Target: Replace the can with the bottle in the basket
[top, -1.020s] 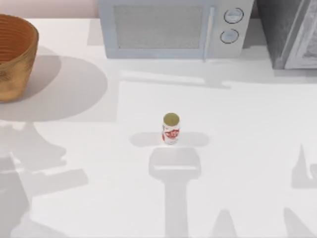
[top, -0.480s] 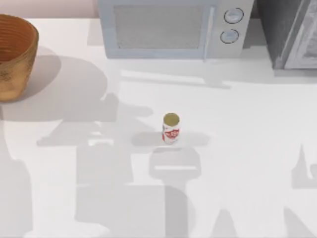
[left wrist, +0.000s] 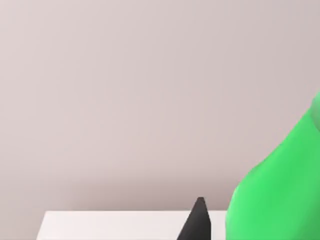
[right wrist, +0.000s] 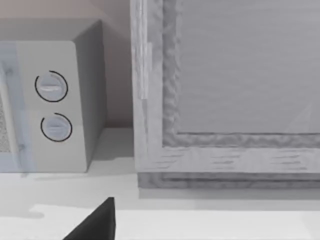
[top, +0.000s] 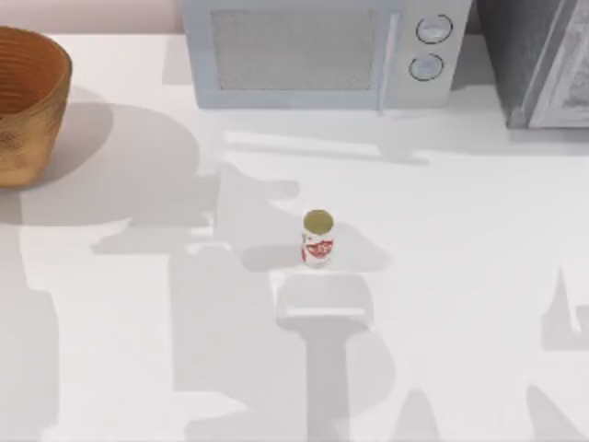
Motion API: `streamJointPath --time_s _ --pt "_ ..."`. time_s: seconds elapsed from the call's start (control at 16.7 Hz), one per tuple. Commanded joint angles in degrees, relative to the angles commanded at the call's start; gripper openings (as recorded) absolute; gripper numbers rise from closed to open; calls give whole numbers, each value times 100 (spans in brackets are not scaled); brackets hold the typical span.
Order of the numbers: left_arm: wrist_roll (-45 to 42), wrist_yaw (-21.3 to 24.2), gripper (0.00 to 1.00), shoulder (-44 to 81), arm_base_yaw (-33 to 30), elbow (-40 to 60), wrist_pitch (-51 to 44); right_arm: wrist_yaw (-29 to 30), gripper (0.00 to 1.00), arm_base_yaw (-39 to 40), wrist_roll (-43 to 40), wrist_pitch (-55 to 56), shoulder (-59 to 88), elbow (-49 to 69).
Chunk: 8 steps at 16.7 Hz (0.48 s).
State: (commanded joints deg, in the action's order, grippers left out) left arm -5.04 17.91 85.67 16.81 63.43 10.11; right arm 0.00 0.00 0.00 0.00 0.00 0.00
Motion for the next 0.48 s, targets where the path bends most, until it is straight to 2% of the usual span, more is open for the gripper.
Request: streamJointPath --time_s 0.48 --pt "54 -192 0 1191 -208 304 874 0 100 0 0 0 0 0"
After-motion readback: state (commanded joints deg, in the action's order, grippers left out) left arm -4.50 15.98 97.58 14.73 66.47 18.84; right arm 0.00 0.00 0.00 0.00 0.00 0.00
